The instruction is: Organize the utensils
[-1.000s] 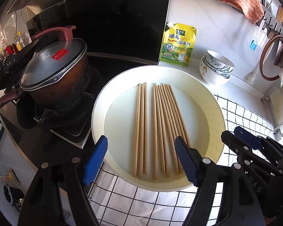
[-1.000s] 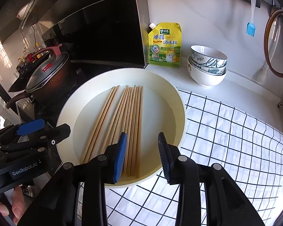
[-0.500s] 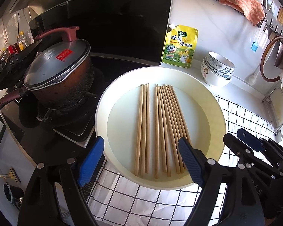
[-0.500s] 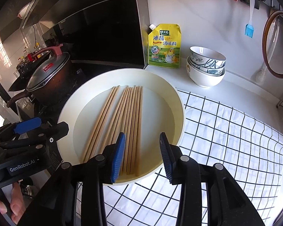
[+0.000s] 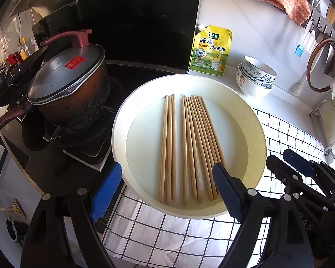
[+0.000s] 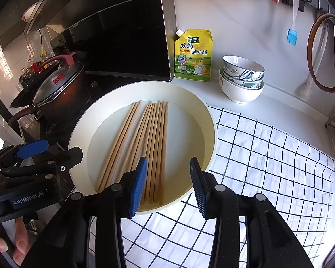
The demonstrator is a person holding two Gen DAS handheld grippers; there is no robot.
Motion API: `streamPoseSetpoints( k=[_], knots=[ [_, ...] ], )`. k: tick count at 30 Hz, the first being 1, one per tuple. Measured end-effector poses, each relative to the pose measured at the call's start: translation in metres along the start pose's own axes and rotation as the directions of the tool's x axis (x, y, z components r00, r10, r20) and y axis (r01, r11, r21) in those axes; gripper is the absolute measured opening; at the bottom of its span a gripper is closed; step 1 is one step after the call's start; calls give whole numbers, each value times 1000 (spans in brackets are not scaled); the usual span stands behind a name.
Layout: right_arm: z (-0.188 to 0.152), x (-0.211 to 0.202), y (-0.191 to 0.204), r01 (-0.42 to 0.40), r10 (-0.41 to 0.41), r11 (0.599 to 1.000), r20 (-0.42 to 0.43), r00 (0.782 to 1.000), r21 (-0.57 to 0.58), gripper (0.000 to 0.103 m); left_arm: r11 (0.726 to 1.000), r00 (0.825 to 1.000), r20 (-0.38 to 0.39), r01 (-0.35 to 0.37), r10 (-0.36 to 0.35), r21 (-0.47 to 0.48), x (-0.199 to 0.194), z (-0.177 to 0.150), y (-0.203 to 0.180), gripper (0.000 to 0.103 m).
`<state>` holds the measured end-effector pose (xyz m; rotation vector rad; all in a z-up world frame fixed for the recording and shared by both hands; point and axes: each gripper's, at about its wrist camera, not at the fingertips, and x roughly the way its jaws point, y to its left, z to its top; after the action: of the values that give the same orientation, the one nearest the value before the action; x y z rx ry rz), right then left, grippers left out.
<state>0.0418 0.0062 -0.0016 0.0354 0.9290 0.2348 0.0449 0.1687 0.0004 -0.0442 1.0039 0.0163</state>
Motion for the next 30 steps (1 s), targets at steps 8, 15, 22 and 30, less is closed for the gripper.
streamPoseSetpoints(
  k=[8, 15, 22, 30],
  knots=[
    [-3, -3, -1, 4, -4, 1000, 2, 1000, 1, 38, 1000, 1000, 9, -15, 15, 1, -3, -1, -1, 82],
    [-3, -4, 0, 6, -6, 1000, 2, 1000, 3, 38, 1000, 1000, 7, -18, 18, 2, -3, -1, -2, 82],
    [-4, -4, 0, 3, -3, 1000, 2, 1000, 2, 39, 1000, 1000, 6, -22, 22, 0, -3, -2, -1, 82],
    [-4, -5, 0, 4, -4, 1000, 4, 1000, 3, 39, 1000, 1000, 8, -16, 16, -4, -4, -3, 2, 82]
  ],
)
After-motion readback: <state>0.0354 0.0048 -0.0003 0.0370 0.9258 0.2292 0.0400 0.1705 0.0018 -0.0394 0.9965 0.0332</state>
